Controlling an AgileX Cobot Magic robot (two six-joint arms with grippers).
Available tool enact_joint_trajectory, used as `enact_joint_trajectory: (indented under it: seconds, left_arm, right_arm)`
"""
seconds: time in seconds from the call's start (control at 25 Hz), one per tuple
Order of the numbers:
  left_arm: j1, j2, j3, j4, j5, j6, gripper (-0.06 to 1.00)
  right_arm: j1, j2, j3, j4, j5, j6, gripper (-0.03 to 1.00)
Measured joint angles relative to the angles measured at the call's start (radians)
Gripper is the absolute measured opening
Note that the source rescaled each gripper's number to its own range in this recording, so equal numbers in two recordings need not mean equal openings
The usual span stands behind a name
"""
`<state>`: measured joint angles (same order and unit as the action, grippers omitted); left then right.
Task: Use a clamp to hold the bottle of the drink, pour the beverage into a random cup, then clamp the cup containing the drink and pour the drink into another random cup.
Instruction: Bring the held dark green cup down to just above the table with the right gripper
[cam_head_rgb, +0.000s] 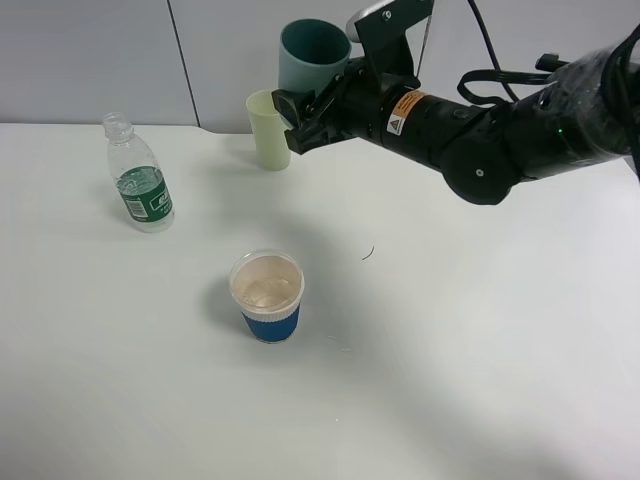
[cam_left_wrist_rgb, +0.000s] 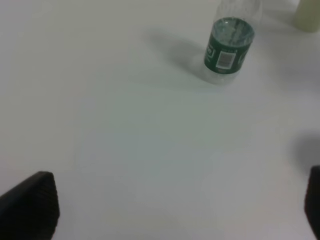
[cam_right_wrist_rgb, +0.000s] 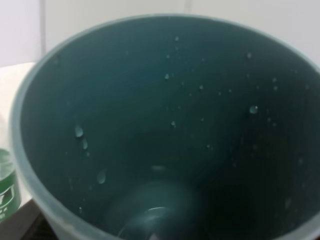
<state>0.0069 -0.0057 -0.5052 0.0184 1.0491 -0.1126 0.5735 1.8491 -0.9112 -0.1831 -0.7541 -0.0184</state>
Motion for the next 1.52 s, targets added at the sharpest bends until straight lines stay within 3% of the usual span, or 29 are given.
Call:
enact_joint_trajectory:
  seconds: [0.16, 0.44, 0.88, 1.52]
  left_arm:
    - [0.0, 0.0, 0.0, 0.0, 0.0, 0.0, 1.0]
    - [0.0, 0.0, 0.0, 0.0, 0.0, 0.0, 1.0]
    - [0.0, 0.0, 0.0, 0.0, 0.0, 0.0, 1.0]
    - [0.0, 0.0, 0.0, 0.0, 0.0, 0.0, 1.0]
  right_arm:
    - [0.0, 0.0, 0.069, 0.078, -0.03, 0.018, 0.0]
    - [0.0, -0.001, 0.271, 0.168, -0.223, -0.002, 0.0]
    - [0.0, 0.016, 0.364, 0.238, -0.245, -0.172, 0.0]
    - [0.0, 0.156, 0.365, 0.238, -0.342, -0.142, 0.0]
